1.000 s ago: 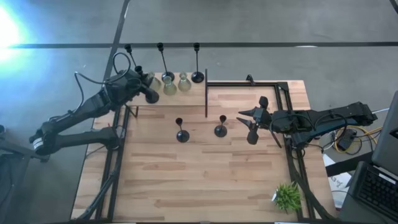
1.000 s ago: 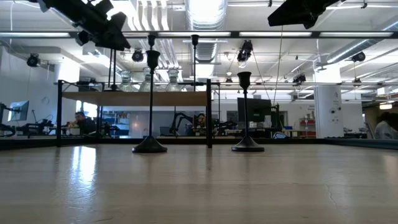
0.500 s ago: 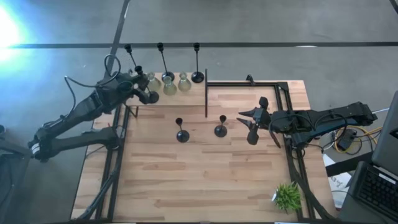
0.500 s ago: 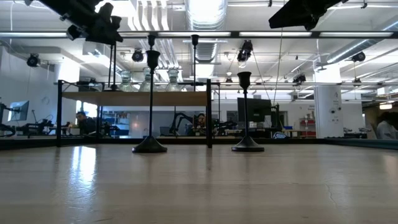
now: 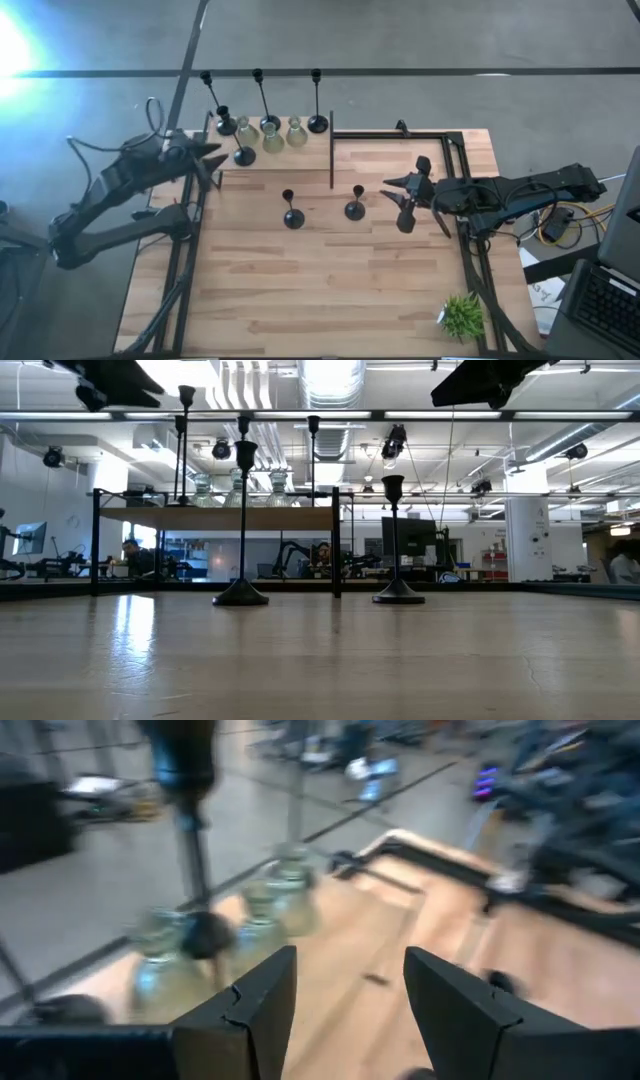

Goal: Pick & Place candle stick holders
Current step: Put the small black candle holder on the shelf

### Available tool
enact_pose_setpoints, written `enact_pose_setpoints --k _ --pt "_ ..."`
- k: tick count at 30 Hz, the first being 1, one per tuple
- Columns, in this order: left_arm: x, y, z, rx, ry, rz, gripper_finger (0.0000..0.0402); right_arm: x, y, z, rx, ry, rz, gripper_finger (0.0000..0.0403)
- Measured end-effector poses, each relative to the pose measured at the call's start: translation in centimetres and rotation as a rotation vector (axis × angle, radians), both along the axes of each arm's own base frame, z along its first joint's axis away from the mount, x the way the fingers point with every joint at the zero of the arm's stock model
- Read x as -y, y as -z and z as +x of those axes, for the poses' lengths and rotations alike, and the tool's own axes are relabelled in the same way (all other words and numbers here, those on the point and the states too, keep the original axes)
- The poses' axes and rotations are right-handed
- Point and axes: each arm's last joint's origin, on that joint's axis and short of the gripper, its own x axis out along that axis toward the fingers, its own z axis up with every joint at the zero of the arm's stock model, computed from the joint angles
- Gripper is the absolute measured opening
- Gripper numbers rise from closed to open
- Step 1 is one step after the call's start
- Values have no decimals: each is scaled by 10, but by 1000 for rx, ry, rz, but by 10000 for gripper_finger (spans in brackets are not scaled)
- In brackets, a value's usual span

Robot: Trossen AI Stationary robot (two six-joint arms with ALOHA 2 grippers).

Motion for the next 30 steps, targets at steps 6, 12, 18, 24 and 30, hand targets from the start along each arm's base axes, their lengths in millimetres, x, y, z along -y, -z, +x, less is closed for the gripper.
enact_pose_setpoints --k 6,12,18,24,30 --pt "14 2 -9 33 246 -51 190 -6 18 23 -82 -70 8 126" --pt "24 2 -16 77 402 -40 188 -12 39 61 -74 -100 -41 130" --pt "25 6 -18 78 404 -19 188 -16 57 97 27 -223 -1 120" --pt "24 12 -16 64 403 -32 188 -8 80 127 124 -282 36 108" --pt "23 15 -14 60 402 -35 188 7 103 158 132 -308 116 98"
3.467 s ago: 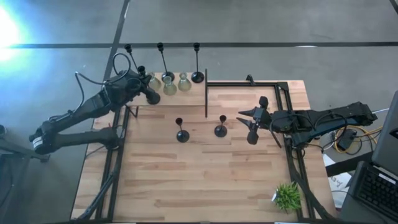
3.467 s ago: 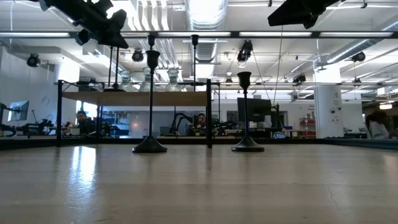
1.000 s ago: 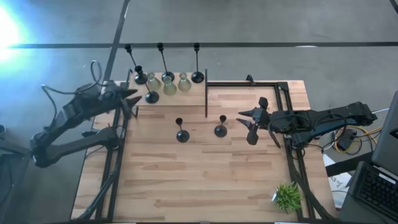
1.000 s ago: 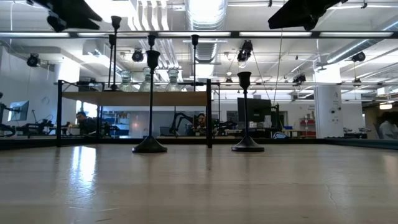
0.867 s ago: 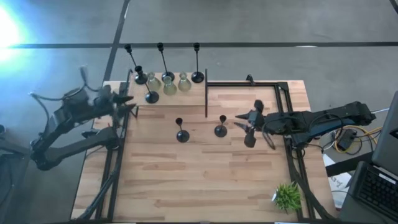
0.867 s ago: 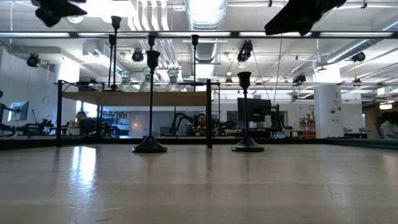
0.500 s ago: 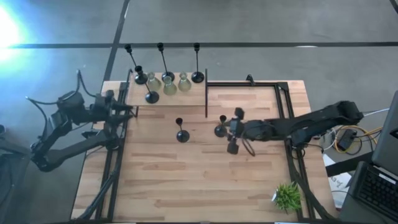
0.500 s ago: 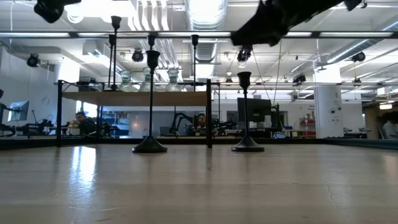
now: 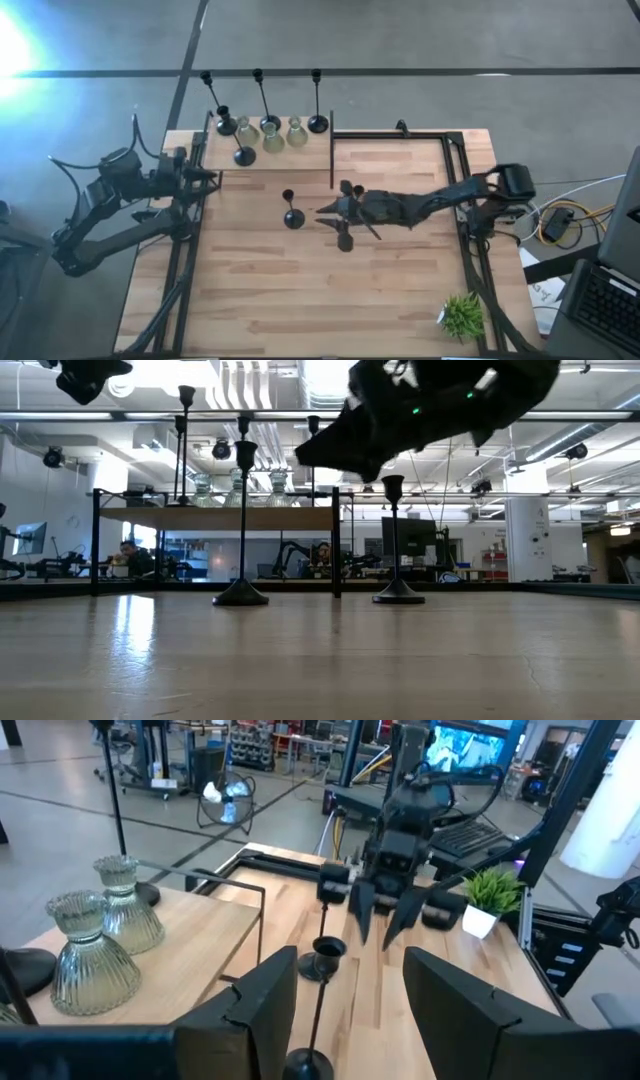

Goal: Pick & Place candle stick holders
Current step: Put the small black candle holder on the shelf

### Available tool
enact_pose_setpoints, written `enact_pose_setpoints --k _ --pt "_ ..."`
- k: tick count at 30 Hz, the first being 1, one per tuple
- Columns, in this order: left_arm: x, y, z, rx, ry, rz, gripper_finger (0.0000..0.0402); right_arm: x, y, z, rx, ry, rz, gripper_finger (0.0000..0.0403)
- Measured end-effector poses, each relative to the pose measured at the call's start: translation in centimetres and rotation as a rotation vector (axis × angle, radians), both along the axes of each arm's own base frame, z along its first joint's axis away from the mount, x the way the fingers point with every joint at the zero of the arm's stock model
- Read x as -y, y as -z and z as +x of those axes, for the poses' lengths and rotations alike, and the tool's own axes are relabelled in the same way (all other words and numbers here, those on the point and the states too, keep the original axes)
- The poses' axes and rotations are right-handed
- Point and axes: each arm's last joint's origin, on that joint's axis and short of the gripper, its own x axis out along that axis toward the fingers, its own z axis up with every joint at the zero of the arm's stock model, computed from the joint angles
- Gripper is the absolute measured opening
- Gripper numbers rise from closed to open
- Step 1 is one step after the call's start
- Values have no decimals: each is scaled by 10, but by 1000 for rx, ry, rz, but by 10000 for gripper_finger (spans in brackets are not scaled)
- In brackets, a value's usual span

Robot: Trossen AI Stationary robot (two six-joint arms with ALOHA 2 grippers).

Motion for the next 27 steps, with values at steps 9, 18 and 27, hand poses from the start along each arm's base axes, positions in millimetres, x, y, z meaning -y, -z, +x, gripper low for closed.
enact_pose_setpoints --k 9,18,27 --pt "-3 8 5 -15 1 -33 188 4 9 43 -116 -34 -53 122" --pt "-7 55 23 -125 221 -197 188 5 -9 35 -212 -30 -63 139" --pt "-16 91 51 -40 334 -135 178 6 -55 4 -191 -39 -93 119"
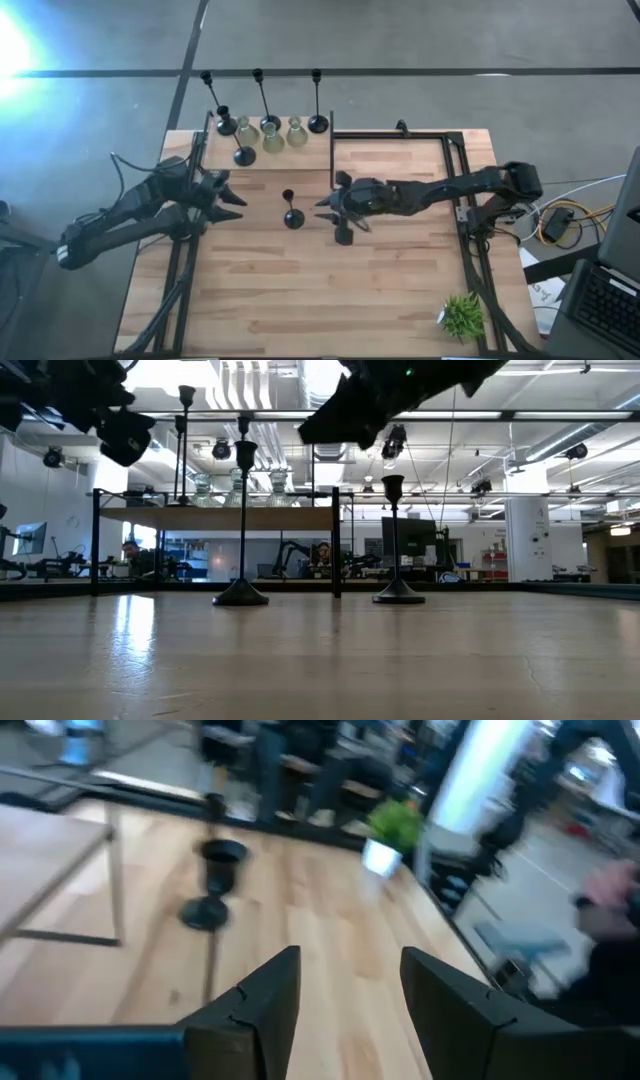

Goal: Pick & Place candle stick holders
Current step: Put the small black candle holder on the shelf

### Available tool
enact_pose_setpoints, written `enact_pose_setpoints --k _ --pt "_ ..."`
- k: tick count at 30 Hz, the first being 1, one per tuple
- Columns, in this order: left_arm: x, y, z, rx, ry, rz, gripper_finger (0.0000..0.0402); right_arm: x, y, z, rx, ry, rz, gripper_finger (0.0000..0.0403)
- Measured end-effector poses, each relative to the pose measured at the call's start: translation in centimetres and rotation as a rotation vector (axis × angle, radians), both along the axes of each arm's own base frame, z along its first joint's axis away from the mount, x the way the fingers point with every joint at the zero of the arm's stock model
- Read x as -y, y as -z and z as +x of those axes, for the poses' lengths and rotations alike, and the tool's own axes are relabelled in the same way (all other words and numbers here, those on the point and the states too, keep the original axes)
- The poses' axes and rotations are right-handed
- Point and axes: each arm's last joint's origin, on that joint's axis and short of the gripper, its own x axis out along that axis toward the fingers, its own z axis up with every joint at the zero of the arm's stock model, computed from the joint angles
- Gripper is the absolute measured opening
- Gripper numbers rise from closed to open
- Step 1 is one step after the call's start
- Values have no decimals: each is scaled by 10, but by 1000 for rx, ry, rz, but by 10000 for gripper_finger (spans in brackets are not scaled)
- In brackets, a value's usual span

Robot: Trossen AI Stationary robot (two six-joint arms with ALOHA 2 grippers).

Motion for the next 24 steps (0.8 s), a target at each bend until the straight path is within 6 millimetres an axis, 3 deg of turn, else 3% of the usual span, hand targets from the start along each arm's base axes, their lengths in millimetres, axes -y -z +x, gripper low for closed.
enact_pose_setpoints --k 6,10,14,19,24 --pt "1 5 12 -34 -72 7 150 0 -27 -39 25 -88 12 104" --pt "2 12 22 -97 -118 64 140 3 -43 -75 89 -207 88 93" --pt "5 20 34 -115 -118 96 140 4 -53 -116 175 -178 80 79" --pt "6 30 44 -114 -113 118 140 4 -48 -167 262 -166 77 63" --pt "1 34 50 -147 -208 200 140 6 -23 -206 316 -91 55 52"
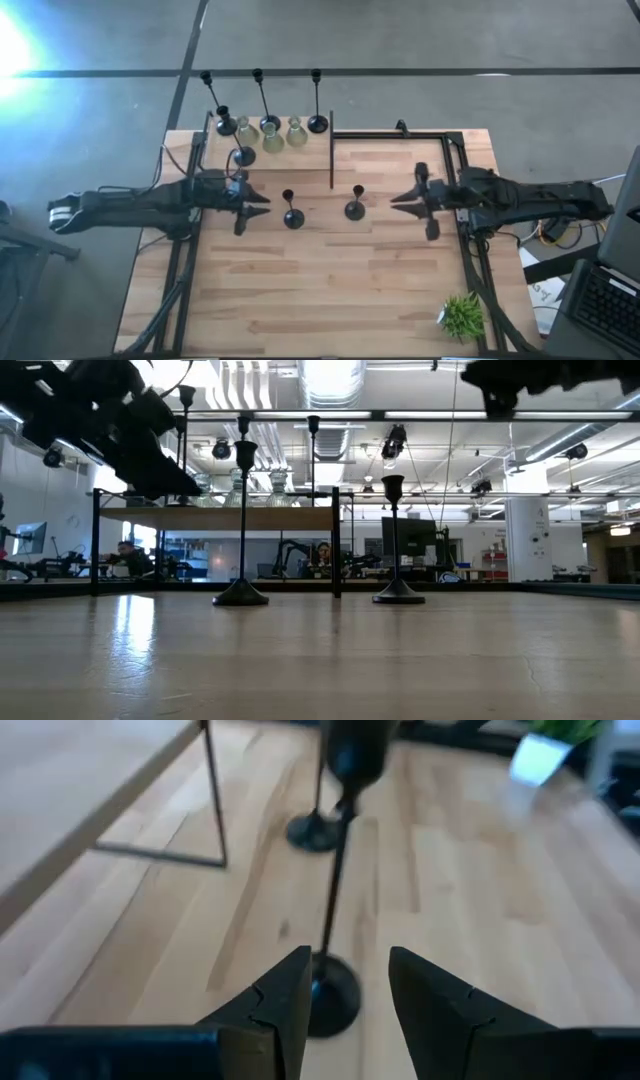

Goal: Pick & Place candle stick holders
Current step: Put the small black candle holder on the shelf

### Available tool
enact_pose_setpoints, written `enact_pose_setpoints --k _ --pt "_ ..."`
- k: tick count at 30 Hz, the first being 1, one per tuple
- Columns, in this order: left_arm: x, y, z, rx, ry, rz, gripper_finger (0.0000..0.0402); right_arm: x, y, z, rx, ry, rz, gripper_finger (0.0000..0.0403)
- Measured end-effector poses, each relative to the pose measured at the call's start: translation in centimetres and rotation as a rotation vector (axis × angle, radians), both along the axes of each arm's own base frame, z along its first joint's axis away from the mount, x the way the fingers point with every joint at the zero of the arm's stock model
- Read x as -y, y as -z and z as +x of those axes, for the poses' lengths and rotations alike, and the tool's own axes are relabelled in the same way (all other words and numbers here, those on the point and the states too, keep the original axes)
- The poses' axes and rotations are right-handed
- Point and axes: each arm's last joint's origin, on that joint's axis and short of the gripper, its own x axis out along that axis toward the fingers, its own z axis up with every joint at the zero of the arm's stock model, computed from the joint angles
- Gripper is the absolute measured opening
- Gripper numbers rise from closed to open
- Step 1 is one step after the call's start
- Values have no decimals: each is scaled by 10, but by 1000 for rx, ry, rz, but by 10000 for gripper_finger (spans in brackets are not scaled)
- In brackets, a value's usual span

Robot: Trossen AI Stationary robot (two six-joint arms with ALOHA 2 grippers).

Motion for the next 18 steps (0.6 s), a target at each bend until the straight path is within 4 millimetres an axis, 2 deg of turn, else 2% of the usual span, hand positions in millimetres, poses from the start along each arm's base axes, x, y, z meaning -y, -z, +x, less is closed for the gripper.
enact_pose_setpoints --k 9,18 --pt "-6 6 21 29 -15 12 140 2 35 -42 125 84 0 43" --pt "-11 22 42 11 -18 1 140 5 55 -62 231 201 -78 43"
